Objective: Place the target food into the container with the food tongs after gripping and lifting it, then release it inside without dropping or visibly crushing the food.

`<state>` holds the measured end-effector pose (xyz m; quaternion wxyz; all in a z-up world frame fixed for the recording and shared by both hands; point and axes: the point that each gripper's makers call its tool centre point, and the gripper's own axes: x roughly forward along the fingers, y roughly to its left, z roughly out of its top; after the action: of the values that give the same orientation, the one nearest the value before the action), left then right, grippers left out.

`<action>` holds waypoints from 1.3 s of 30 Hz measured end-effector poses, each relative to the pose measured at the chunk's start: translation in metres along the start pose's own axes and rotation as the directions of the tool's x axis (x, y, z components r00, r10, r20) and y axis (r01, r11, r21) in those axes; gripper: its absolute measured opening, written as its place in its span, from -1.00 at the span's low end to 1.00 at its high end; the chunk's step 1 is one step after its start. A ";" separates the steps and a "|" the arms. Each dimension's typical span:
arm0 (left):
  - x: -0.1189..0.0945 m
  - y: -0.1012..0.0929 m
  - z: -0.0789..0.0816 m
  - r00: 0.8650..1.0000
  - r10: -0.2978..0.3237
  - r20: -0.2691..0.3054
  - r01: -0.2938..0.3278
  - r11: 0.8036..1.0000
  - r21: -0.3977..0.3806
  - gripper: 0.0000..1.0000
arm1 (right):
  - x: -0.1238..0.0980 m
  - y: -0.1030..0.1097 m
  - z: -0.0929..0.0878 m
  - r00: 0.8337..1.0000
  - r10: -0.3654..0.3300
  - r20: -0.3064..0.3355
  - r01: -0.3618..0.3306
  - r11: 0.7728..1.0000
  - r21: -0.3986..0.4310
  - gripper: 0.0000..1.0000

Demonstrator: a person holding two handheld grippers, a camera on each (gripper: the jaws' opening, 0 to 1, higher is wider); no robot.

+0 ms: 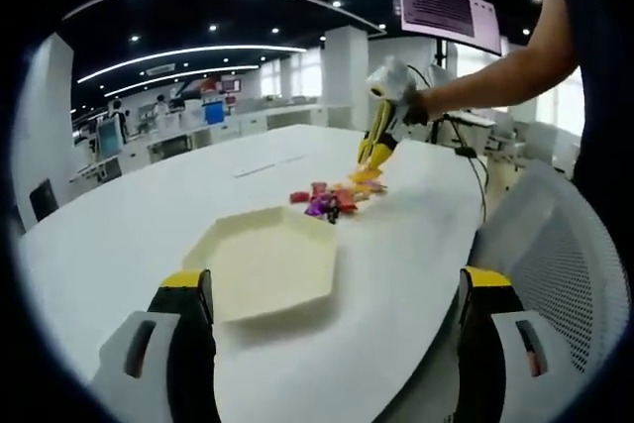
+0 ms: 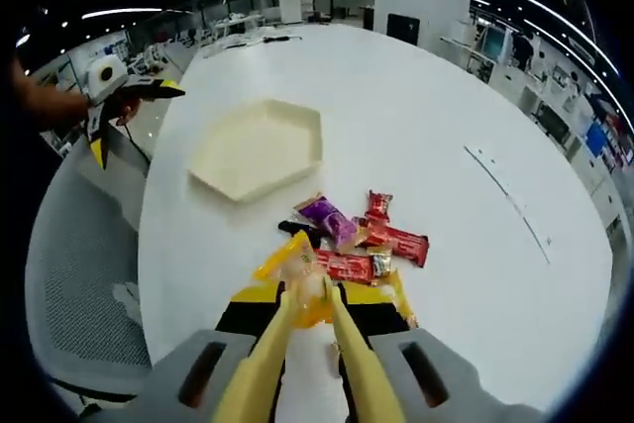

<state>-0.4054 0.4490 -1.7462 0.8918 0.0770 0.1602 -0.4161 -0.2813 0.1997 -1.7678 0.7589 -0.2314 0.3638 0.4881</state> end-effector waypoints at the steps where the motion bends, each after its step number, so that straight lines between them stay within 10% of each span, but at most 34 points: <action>1: -0.001 0.002 0.001 1.000 0.010 0.003 -0.010 1.000 0.001 0.99 | -0.003 -0.003 0.002 1.000 -0.011 -0.001 0.011 1.000 0.013 -0.61; 17: -0.006 0.012 0.009 0.997 0.054 0.050 -0.052 0.998 -0.043 0.99 | -0.018 -0.015 0.031 0.998 -0.069 -0.012 0.070 0.997 0.037 -0.60; 39: -0.005 0.005 0.010 0.998 0.039 0.042 -0.040 0.999 0.015 0.98 | 0.011 0.015 0.114 1.000 -0.018 0.020 0.019 0.999 -0.051 -0.58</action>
<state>-0.4021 0.4532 -1.7351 0.9023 0.0783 0.1367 -0.4012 -0.2550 0.2927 -1.7045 0.7605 -0.2495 0.3417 0.4926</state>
